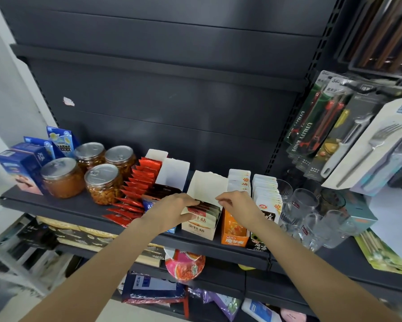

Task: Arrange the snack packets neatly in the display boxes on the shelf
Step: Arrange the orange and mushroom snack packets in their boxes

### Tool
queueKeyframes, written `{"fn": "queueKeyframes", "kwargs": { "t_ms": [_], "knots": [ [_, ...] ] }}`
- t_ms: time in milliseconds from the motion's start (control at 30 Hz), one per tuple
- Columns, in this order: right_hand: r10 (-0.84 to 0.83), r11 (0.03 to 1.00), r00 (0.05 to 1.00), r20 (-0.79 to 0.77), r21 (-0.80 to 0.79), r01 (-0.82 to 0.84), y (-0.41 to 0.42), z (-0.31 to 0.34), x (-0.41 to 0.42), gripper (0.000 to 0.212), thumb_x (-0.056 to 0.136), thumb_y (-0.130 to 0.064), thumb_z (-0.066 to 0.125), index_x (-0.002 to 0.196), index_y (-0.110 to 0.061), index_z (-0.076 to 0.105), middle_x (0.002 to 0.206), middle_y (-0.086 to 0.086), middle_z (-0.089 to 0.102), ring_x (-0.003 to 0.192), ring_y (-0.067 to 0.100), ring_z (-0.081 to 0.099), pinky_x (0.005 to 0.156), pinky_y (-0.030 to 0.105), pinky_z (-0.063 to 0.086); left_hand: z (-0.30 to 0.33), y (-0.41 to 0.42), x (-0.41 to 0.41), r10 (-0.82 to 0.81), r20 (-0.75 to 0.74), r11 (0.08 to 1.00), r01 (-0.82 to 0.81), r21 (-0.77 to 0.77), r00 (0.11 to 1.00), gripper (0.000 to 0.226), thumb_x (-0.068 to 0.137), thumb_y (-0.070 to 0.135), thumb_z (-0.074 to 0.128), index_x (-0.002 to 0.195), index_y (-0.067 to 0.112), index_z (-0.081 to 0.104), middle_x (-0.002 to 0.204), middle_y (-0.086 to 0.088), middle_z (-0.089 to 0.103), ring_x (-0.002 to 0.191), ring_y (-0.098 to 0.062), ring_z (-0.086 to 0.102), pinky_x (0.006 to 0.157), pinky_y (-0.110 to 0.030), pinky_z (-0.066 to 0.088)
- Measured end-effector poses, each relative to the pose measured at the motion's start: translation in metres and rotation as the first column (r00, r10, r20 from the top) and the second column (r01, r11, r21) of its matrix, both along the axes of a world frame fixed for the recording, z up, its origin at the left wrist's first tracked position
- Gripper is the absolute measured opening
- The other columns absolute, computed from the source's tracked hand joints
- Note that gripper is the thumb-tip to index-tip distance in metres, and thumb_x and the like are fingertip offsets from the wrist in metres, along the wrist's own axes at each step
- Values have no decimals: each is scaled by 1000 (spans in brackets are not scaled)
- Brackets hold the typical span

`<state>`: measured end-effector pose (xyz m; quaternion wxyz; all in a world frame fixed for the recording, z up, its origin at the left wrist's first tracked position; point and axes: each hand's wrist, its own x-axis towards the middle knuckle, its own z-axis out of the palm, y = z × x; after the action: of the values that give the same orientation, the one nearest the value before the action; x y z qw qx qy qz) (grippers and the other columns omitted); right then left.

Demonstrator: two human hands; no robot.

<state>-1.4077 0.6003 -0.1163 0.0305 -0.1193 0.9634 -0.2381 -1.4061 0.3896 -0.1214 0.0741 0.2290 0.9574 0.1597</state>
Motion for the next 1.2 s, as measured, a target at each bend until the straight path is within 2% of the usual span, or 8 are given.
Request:
{"fn": "queueKeyframes", "kwargs": {
  "t_ms": [267,500,700,833,967,1067,1133,1200],
  "knots": [
    [2,988,999,-37,157,4,-13,-6,-10,27,94,-10,47,111,-19,67,108,4,67,94,20,62,80,32,53,0,-3,1,-56,-35,996,53,-68,998,49,95,25,54,142,28,40,147,6,41,133,-13,39,111,-29,33],
    [-101,984,994,-51,-155,92,-7,-6,-17,13,90,-17,61,95,-14,72,94,1,70,81,7,60,71,18,45,2,0,2,32,-12,998,-31,62,999,44,94,26,56,136,25,48,138,4,51,124,-12,47,105,-28,39],
    [-230,918,949,-215,-372,138,-1,37,-5,10,90,-17,61,87,-15,70,76,-11,65,70,0,59,62,7,42,18,-1,-3,149,47,941,-156,301,988,39,91,29,60,129,19,55,117,0,63,106,-11,57,92,-22,45],
    [-270,867,926,-265,-484,114,4,72,2,9,88,-16,63,82,-16,70,74,-16,65,69,0,60,65,9,45,34,7,-8,289,273,737,-395,548,918,46,96,23,52,139,17,40,91,-3,65,77,-13,59,81,-27,50],
    [-277,763,934,-227,-643,70,10,93,9,13,88,-11,63,80,-19,70,81,-9,71,78,9,67,74,24,53,61,11,-8,160,715,375,-712,593,680,37,100,40,38,131,21,44,92,-9,67,74,-19,62,67,-26,48],
    [-257,697,941,-219,-717,24,15,101,20,16,86,-6,63,82,-19,71,87,-3,72,79,7,67,74,20,53,70,5,-6,27,789,210,-775,596,614,45,98,47,37,110,9,57,100,-14,70,88,-21,65,70,-27,48],
    [-241,692,945,-221,-722,7,18,102,27,15,84,-4,65,82,-18,72,88,-1,72,77,1,66,73,12,50,72,1,-4,-24,798,113,-791,601,602,39,98,38,44,102,4,61,96,-15,71,88,-20,68,70,-26,52],
    [-239,704,946,-221,-710,12,19,100,33,15,82,-5,67,82,-20,73,90,-2,72,80,-1,65,73,10,48,73,-1,-1,-37,797,85,-793,603,602,25,96,23,53,103,1,63,94,-14,72,84,-18,70,68,-24,55]
  ]
}}
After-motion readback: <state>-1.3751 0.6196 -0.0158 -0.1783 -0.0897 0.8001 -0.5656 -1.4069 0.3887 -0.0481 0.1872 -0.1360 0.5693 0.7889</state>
